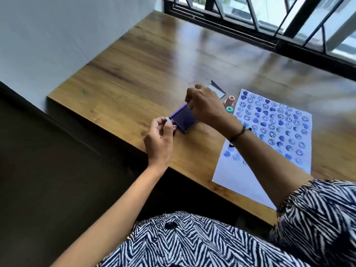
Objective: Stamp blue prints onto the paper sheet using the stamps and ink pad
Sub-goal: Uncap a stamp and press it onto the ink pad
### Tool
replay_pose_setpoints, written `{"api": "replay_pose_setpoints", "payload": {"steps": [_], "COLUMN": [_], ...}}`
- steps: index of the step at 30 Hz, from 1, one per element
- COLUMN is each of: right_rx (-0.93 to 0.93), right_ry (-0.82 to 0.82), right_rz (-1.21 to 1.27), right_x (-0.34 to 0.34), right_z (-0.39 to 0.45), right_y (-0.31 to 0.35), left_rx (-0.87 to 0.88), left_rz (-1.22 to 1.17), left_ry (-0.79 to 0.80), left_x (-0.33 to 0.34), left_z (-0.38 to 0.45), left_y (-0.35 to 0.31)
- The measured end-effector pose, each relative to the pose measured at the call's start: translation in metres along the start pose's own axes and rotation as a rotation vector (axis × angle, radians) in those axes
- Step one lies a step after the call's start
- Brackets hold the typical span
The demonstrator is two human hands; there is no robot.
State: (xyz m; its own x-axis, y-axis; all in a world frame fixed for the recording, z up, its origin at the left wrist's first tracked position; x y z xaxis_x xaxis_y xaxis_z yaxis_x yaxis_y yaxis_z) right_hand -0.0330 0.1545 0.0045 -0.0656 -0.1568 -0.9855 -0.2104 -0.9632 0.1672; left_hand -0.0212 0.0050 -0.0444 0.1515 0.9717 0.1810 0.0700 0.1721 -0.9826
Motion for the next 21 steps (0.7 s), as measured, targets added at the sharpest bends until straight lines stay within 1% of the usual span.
{"api": "replay_pose_setpoints", "payload": {"steps": [3, 7, 10, 17, 21], "right_rx": [0.001, 0.037, 0.027, 0.052, 0.039], "right_ry": [0.022, -0.029, 0.012, -0.040, -0.009], "right_rz": [0.019, 0.005, -0.045, -0.012, -0.007], "right_x": [-0.001, -0.005, 0.002, -0.004, 0.006], "right_z": [0.002, 0.001, -0.003, -0.010, -0.015], "right_y": [0.000, -0.001, 0.002, 0.006, 0.018], "left_rx": [0.008, 0.012, 0.011, 0.018, -0.003], "left_rz": [0.008, -0.001, 0.008, 0.018, 0.000], "left_ry": [0.008, 0.008, 0.010, 0.009, 0.016], "left_x": [0.000, 0.000, -0.001, -0.002, -0.001], "left_z": [0.002, 0.003, 0.002, 0.004, 0.005], "left_y": [0.003, 0.002, 0.004, 0.007, 0.008]}}
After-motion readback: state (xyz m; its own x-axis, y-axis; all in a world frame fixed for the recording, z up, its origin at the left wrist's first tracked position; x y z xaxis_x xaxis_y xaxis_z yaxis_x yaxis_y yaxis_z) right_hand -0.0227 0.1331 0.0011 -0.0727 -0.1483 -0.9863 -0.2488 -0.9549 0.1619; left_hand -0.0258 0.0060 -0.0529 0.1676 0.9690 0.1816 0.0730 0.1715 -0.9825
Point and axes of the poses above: each hand's wrist, its own z-axis towards the middle knuckle, its own x-axis out of the palm, y = z × x, the point moved 8 cm from there along z, towards the middle knuckle, and after that the axes turned 11 degrees about -z, right-handed, at the moved point
